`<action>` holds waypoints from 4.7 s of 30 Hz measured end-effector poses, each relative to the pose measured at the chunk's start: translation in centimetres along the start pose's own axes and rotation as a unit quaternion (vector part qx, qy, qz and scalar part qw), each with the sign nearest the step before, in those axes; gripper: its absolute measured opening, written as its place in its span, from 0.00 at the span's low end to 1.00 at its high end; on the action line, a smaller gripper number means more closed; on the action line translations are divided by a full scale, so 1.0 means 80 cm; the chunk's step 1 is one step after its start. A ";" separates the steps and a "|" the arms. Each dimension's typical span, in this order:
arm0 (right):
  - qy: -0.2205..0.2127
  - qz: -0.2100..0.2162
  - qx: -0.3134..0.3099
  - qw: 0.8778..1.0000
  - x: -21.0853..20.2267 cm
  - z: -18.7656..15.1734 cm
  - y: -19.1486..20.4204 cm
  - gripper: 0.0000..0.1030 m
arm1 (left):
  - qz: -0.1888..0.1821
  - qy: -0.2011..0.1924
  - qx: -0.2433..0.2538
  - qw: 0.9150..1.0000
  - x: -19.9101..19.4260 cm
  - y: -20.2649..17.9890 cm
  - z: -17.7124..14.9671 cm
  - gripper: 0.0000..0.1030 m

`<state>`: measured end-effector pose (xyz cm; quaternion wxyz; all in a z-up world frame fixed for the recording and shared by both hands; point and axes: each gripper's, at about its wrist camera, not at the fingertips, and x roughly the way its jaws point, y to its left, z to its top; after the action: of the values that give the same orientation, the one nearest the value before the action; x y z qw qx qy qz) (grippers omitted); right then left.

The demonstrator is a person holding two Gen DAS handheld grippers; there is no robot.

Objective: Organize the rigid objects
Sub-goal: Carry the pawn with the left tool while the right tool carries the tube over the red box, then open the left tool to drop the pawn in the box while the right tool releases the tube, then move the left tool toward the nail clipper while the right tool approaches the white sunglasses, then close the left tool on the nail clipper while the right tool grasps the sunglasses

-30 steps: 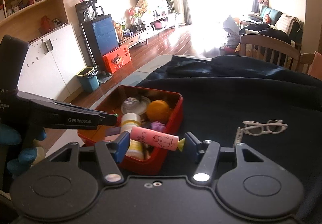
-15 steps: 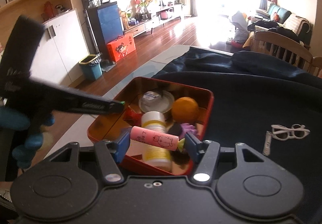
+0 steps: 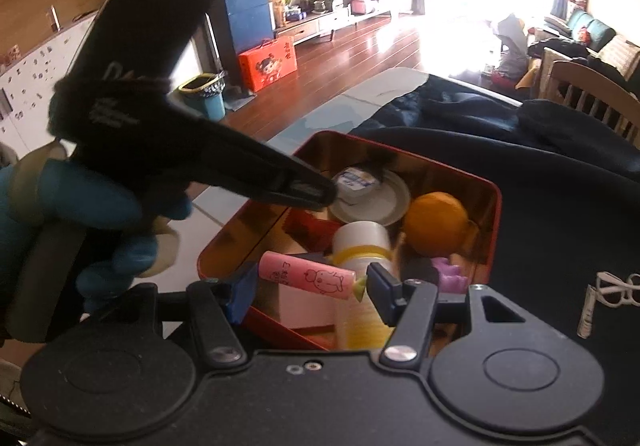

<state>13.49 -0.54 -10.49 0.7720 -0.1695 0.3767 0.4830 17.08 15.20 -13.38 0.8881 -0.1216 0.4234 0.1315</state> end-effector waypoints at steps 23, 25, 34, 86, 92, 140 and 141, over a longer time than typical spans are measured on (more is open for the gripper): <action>0.017 0.006 -0.016 1.000 0.024 0.002 0.007 0.60 | -0.019 0.015 0.002 1.000 0.024 0.006 -0.008 0.15; 0.016 0.005 -0.015 1.000 0.024 0.001 0.006 0.60 | -0.020 0.019 0.001 1.000 0.024 0.006 -0.008 0.15; 0.009 0.004 -0.010 1.000 0.013 -0.002 0.005 0.61 | -0.020 0.024 -0.004 1.000 0.017 0.005 -0.014 0.15; -0.085 -0.118 0.151 0.978 -0.162 -0.080 -0.230 1.00 | -0.040 -0.067 0.013 0.997 -0.062 -0.199 -0.002 0.82; -0.080 -0.135 0.177 0.972 -0.164 -0.088 -0.284 1.00 | -0.036 -0.061 0.011 0.997 -0.039 -0.233 0.001 0.83; 0.028 -0.156 0.318 0.935 0.000 -0.064 -0.416 0.58 | -0.004 0.017 0.067 0.998 0.136 -0.331 0.008 0.67; 0.030 -0.157 0.314 0.936 -0.001 -0.064 -0.415 0.53 | -0.001 0.014 0.070 0.997 0.136 -0.332 0.008 0.66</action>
<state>40.38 -19.58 -17.19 0.8402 0.0106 0.5009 0.2075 33.06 -8.03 -18.79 0.8885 -0.0609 0.4439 0.0993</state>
